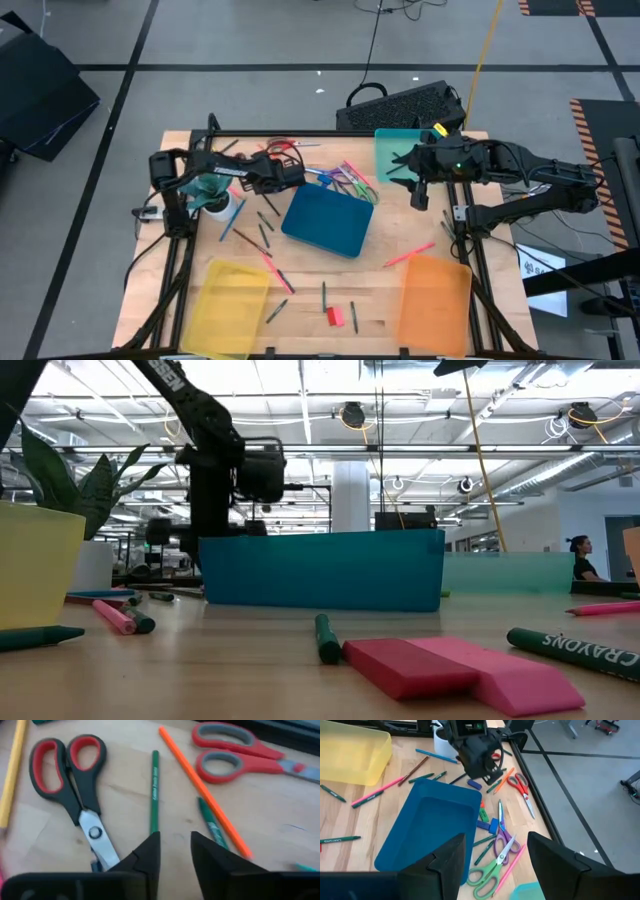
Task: Sort crayons/erasers/pens/pencils in bins
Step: Put the green pencil into the green bin
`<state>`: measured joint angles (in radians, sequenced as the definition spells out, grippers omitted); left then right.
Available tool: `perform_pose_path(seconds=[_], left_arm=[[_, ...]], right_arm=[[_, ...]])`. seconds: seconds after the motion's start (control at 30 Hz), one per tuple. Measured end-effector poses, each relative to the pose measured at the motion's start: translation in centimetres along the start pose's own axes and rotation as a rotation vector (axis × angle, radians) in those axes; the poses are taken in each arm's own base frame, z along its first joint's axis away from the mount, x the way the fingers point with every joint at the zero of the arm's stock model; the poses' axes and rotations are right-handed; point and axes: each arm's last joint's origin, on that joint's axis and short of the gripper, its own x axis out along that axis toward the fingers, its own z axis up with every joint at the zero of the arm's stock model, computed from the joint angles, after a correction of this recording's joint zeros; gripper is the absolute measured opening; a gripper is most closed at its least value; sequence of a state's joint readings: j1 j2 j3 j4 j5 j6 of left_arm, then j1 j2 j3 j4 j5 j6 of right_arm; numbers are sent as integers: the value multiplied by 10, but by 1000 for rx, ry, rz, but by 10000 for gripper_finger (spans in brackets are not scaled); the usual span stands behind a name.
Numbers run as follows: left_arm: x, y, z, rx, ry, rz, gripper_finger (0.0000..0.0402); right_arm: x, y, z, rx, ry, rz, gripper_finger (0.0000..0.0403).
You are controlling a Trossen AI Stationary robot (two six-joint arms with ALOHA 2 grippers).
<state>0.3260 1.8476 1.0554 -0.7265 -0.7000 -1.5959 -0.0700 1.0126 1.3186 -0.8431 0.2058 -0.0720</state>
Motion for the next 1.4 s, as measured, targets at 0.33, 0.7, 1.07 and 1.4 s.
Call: perform_pose_path(seconds=[0.33,0.7,1.07,1.4], left_arm=[[28,3,-11,-15,-104,25,123],[49,20,-26,42,-207,-69,95],[62,18,-29,38,-231,-50,94],[69,21,-46,97,-309,-25,94]], right_arm=[[1,0,-3,0,36,2,205],[1,1,-9,-38,92,9,205],[1,2,-8,29,81,56,205],[30,10,-16,44,5,106,205]])
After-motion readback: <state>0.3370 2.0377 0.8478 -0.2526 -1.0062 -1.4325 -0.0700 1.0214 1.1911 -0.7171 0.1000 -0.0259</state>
